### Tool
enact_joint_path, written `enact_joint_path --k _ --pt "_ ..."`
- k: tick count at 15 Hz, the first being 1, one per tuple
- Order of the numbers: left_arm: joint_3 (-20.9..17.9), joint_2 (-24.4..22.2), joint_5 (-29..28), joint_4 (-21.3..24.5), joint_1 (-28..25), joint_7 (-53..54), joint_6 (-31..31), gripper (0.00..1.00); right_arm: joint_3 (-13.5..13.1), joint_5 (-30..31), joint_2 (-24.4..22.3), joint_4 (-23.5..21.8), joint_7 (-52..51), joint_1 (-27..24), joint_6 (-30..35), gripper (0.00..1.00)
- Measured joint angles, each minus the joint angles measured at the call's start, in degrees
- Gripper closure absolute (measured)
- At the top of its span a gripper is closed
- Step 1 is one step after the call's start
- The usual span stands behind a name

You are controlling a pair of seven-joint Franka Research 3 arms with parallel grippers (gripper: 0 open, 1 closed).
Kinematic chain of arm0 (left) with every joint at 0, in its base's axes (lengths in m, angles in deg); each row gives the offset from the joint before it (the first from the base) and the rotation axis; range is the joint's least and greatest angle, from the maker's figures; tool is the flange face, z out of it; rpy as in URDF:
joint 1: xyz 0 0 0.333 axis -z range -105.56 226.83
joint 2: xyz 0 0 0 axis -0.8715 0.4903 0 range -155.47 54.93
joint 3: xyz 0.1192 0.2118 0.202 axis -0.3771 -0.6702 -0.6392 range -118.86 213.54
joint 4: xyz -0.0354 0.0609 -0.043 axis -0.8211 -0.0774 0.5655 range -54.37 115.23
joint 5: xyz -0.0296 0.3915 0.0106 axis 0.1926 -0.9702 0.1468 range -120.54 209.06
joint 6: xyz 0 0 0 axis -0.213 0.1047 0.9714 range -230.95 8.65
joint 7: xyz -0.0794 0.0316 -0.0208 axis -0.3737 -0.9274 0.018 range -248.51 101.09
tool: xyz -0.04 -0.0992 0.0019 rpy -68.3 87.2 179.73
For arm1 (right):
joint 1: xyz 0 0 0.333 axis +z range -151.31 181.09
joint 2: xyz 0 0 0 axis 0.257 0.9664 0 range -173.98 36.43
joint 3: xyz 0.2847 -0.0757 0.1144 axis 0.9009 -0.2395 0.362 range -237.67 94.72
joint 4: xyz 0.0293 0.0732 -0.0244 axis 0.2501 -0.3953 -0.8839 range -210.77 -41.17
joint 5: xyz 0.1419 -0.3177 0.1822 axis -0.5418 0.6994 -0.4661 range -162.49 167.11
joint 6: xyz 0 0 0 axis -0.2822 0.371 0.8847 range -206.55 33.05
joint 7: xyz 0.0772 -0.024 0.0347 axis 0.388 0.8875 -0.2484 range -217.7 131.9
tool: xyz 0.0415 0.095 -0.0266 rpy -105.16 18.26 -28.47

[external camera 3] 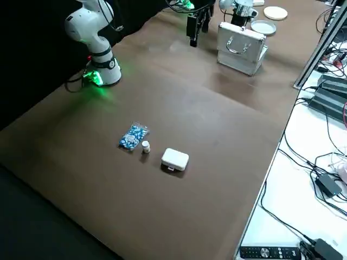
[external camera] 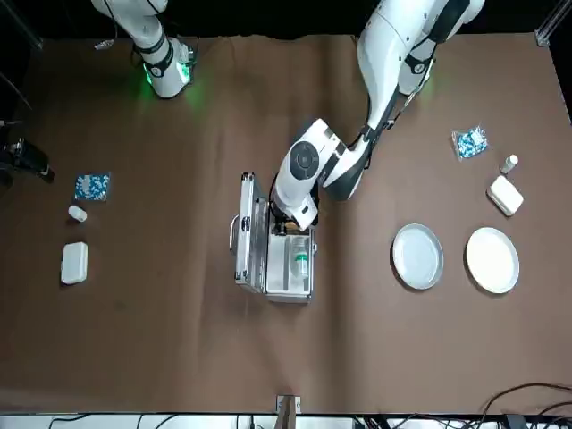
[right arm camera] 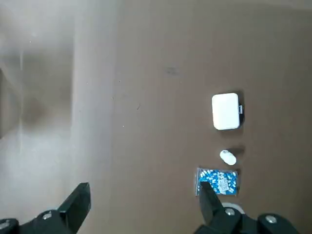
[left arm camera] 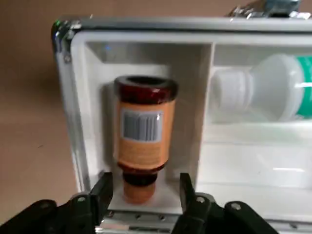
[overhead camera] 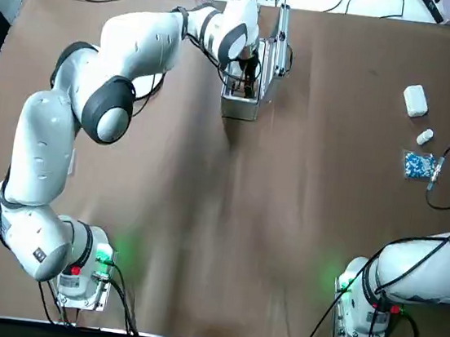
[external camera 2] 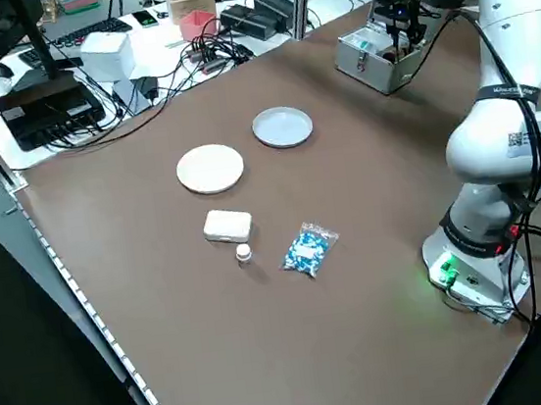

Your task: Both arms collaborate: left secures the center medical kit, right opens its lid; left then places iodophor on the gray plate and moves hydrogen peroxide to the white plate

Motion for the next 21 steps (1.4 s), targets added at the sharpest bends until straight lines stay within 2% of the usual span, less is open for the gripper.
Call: enact_joint_path --k 2,14,19,21 --pt "-0.37 0.00 -0.08 -0.07 -0.26 -0.02 0.00 0.43 0.00 0.00 0.00 -0.06 0.00 0.00 -0.23 0.02" --pt "-0.56 0.72 -0.61 -0.11 0.31 -1.10 0.03 0.42 0.23 0.00 -0.03 -0.51 0.02 0.38 -0.39 0.02" --pt "-0.57 1.47 -0.62 -0.11 0.33 -1.12 0.02 0.46 0.40 0.04 -0.09 -0.51 0.02 0.63 -0.56 0.02" --pt "-0.57 1.48 -0.62 -0.13 0.33 -1.13 0.02 0.53 0.40 0.04 -0.09 -0.51 0.02 0.64 -0.65 0.02"
